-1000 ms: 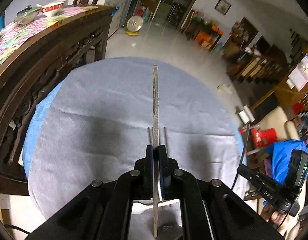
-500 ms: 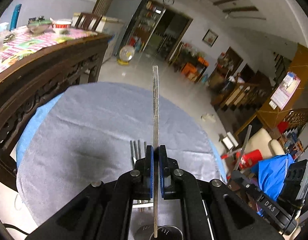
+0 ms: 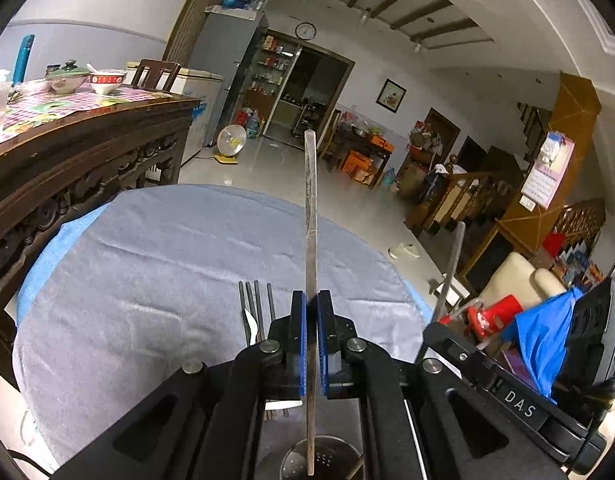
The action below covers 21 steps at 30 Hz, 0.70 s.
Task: Organize utensils
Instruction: 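Lift both chopsticks upright and carry them above the black holder, then lower both chopsticks into the black holder and open both tools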
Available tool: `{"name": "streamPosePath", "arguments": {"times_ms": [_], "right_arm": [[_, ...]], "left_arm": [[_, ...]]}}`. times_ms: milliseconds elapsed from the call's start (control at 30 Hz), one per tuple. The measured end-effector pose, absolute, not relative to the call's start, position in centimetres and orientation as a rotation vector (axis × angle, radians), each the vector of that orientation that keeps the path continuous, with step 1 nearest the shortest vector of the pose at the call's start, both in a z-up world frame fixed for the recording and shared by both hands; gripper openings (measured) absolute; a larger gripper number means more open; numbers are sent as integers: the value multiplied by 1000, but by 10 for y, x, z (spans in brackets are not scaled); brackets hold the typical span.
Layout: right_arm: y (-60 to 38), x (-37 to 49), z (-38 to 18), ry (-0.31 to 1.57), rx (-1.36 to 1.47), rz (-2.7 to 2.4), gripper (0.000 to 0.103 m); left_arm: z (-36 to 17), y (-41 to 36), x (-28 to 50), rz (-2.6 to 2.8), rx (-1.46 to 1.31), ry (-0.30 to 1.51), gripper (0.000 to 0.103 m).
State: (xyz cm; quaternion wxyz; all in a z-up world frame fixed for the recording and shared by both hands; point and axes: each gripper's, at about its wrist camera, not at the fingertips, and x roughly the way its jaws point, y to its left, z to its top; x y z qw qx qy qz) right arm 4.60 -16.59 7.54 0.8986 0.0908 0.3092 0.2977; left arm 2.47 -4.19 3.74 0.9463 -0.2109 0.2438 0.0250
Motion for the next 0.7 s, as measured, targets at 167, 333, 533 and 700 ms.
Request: {"name": "streamPosePath", "arguments": {"times_ms": [167, 333, 533, 700], "right_arm": [[-164, 41, 61, 643, 169, 613, 7], [-160, 37, 48, 649, 141, 612, 7], [-154, 31, 37, 662, 115, 619, 7], [-152, 25, 30, 662, 86, 617, 7]], "left_arm": [[22, -50, 26, 57, -412, 518, 5], [7, -55, 24, 62, -395, 541, 5], [-2, -59, 19, 51, -396, 561, 5], [-8, -63, 15, 49, -378, 560, 5]]}}
